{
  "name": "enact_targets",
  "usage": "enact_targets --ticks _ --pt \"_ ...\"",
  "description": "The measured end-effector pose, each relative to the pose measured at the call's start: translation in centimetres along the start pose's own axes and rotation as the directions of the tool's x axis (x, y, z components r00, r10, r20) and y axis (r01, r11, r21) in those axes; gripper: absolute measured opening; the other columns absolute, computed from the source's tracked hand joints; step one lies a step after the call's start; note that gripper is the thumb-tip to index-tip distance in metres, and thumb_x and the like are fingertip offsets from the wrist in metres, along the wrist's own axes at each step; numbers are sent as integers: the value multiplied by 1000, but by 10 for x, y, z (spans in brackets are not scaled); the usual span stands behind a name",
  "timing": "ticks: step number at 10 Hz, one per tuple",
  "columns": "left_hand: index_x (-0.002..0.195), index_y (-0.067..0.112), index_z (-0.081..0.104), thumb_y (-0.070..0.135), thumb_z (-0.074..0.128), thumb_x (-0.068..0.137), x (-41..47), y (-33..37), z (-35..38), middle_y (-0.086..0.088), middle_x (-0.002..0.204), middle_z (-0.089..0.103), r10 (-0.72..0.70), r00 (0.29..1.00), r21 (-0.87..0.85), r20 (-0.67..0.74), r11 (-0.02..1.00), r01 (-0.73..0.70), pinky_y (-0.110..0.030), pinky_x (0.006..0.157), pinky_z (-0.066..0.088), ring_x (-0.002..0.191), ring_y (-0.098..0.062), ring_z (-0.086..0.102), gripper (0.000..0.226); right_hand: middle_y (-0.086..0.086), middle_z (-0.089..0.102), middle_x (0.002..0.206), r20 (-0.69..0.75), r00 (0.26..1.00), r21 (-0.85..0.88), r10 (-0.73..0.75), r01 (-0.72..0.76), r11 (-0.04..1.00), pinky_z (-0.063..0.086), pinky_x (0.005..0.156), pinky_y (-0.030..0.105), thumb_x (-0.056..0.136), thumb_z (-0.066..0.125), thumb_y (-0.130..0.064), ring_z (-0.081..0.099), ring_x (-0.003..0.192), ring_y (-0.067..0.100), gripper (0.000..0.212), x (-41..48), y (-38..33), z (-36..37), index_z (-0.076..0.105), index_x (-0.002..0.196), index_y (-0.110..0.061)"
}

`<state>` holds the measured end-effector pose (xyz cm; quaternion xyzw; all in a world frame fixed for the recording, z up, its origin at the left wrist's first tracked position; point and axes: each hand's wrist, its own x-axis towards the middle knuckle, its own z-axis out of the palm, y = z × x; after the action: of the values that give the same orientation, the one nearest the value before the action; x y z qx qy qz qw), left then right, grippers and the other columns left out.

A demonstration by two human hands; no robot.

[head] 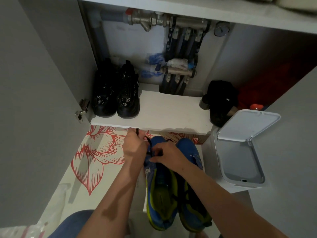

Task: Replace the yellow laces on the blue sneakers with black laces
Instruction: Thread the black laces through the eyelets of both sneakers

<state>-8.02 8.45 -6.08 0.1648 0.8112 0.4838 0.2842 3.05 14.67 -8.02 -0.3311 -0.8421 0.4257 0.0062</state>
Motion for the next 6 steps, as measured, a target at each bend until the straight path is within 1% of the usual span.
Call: enact_targets --ticks 1,2,3,4,5,6 --pt "89 6 47 4 41 97 -8 7 -2 -13 78 61 -68 997 -154 21 986 71 -37 67 58 73 -33 65 10 15 68 88 -64 997 -11 45 -46 999 39 59 17 84 66 -13 57 75 19 12 3 -1 1 70 88 -2" --pt "87 7 52 -1 38 93 -3 -4 1 -17 90 66 -194 979 -61 67 978 198 -46 81 56 86 -36 67 18 6 68 80 -103 993 169 54 -36 985 50 68 25 85 64 -4 63 71 15 9 3 -7 -4 71 91 -2" --pt "108 2 59 6 49 92 1 -24 5 -19 112 65 -260 954 182 146 955 233 -44 88 54 98 -30 65 20 -1 66 65 -135 987 567 88 5 824 50 55 16 88 58 2 64 57 6 8 -3 -29 -21 65 88 1" --pt "113 -4 59 10 53 91 4 -22 9 -18 110 65 -236 954 319 186 933 168 -41 89 53 99 -31 64 27 5 65 72 -156 985 813 73 86 576 55 63 24 94 51 -6 64 67 15 12 -6 -52 -46 61 88 -6" --pt "96 -2 61 10 57 90 1 -9 9 -12 91 61 -231 943 365 239 921 133 -30 72 51 87 -27 63 14 4 63 70 -173 983 921 64 139 363 54 66 28 97 45 -8 64 70 16 18 -11 -60 -62 60 87 -7" --pt "109 6 65 14 59 89 -3 -7 7 -11 107 63 -167 936 538 309 842 -27 -19 69 38 101 -22 61 22 4 63 73 -167 981 933 97 125 337 54 70 29 97 46 -9 64 71 16 17 -12 -57 -62 60 87 -9"
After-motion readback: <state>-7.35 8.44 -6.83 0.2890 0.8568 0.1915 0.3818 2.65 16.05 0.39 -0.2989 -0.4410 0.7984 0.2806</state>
